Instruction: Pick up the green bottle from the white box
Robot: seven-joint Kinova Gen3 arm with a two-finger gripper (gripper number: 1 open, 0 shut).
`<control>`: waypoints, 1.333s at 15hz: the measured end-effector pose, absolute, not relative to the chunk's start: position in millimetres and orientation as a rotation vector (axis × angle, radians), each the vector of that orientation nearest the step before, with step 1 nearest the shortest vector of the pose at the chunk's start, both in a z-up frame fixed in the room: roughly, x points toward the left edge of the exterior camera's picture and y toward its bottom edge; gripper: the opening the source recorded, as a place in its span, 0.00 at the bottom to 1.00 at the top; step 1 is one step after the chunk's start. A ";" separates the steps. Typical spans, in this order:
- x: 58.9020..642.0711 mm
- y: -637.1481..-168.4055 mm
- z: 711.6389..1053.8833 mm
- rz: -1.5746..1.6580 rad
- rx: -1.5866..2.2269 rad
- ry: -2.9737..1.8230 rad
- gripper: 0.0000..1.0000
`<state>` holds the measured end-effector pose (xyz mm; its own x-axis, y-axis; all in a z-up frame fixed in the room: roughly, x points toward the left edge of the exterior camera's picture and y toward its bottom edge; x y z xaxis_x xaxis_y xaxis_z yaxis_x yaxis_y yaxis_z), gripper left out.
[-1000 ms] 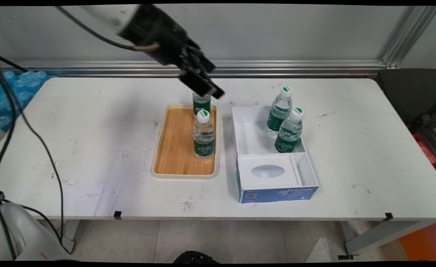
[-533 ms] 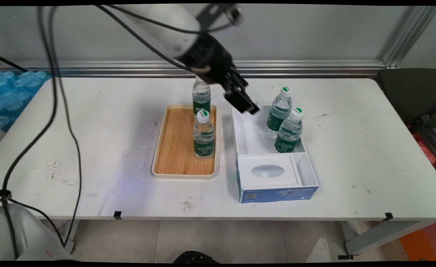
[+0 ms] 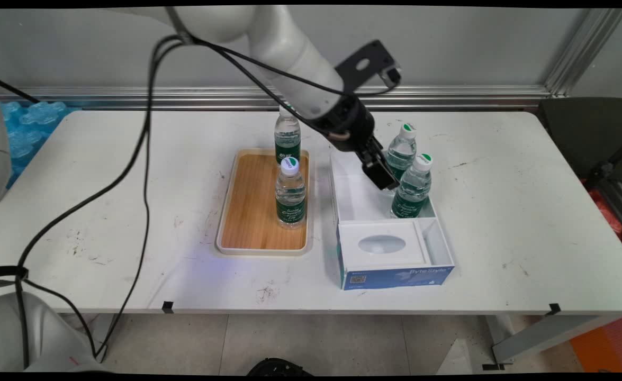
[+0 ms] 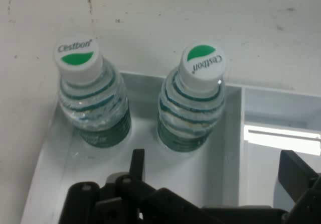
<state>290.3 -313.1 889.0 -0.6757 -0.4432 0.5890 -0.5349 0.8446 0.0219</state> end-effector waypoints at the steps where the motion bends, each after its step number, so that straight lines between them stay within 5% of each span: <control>1: 282.1 -316.3 883.1 0.205 0.713 -2.431 1.00; 18: 212.1 -352.6 821.6 0.238 0.748 -2.456 1.00; 19: 210.6 -353.4 820.7 0.237 0.749 -2.454 0.00; 20: 209.2 -354.0 820.0 0.237 0.750 -2.452 0.00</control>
